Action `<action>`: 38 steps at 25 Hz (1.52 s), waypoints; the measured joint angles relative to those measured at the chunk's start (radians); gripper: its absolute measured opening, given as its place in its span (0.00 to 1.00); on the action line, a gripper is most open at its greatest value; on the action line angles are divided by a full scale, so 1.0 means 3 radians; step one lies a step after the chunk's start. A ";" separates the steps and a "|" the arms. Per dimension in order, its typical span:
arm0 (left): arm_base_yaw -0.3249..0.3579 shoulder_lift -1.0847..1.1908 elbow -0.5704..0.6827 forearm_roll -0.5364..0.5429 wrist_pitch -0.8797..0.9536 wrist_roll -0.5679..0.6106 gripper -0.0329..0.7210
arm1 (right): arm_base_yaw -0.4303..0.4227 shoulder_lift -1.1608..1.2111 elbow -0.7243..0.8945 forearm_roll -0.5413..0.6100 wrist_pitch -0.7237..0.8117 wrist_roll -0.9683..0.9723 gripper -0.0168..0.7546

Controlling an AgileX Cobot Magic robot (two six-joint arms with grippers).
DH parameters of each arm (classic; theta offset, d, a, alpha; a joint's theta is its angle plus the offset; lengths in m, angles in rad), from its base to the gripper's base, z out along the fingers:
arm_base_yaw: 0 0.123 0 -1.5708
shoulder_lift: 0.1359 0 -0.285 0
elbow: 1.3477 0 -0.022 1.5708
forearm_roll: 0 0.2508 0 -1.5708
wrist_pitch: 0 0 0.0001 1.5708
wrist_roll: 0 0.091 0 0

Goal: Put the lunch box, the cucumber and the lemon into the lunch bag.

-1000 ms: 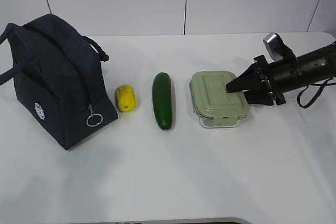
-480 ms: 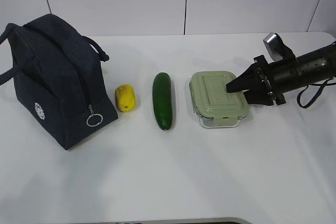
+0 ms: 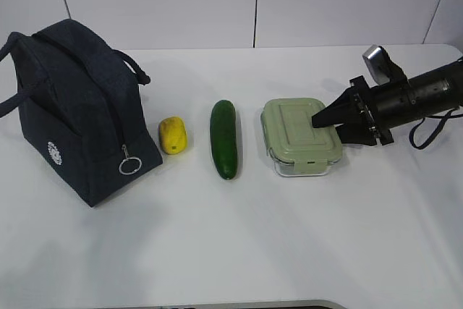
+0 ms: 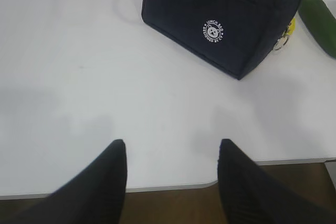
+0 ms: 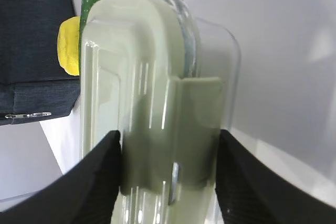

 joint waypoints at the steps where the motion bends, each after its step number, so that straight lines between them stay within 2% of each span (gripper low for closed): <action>1: 0.0000 0.0000 0.0000 0.0000 0.0000 0.0000 0.56 | 0.0000 0.0000 0.0000 0.0000 0.0000 0.0000 0.56; 38: 0.0000 0.0000 0.0000 0.0000 0.0000 0.0000 0.56 | 0.0000 -0.0027 0.0000 -0.0026 -0.0007 0.0228 0.52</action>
